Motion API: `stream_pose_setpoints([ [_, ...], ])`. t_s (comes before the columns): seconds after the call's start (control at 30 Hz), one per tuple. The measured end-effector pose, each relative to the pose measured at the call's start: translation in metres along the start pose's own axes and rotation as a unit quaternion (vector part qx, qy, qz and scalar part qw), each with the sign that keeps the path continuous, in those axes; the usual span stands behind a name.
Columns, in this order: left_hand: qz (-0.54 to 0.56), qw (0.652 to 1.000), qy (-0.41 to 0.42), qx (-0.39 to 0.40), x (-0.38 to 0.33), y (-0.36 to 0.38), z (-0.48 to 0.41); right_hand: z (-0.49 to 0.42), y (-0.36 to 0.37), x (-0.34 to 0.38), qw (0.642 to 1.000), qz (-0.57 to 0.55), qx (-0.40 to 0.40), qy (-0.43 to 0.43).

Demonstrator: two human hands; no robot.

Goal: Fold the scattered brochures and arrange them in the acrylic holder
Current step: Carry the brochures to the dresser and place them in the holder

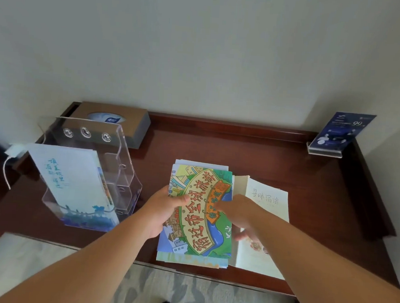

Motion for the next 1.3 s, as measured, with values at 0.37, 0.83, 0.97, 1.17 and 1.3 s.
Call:
stream_pose_setpoints([
  [0.37,-0.029,0.999,-0.012,0.041,-0.007,0.035,-0.024,0.006,-0.106,-0.031,0.986,0.016,-0.161,0.051],
  [0.83,-0.391,0.91,0.022,-0.135,-0.007,0.014,-0.045,-0.017,-0.006,-0.032,0.994,-0.09,-0.059,-0.032],
  [0.97,-0.608,0.724,0.232,-0.227,-0.011,0.032,-0.031,-0.022,0.007,-0.026,0.993,-0.082,-0.065,-0.046],
  [1.17,-0.661,0.689,0.236,-0.182,-0.01,0.047,-0.031,-0.022,-0.002,-0.025,0.995,-0.017,-0.069,-0.068],
  [1.3,-0.653,0.697,0.267,-0.126,-0.04,0.085,-0.027,-0.01,-0.059,-0.016,0.948,0.14,-0.21,-0.192],
])
Point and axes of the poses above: each hand's wrist, its own z-axis away from the middle knuckle, its own y-axis out of the palm, x = y × z, the point moved 3 cm from there along -z, towards the middle knuckle, and after that the axes turned 14 degrees about -z, right-handed, at the moved point
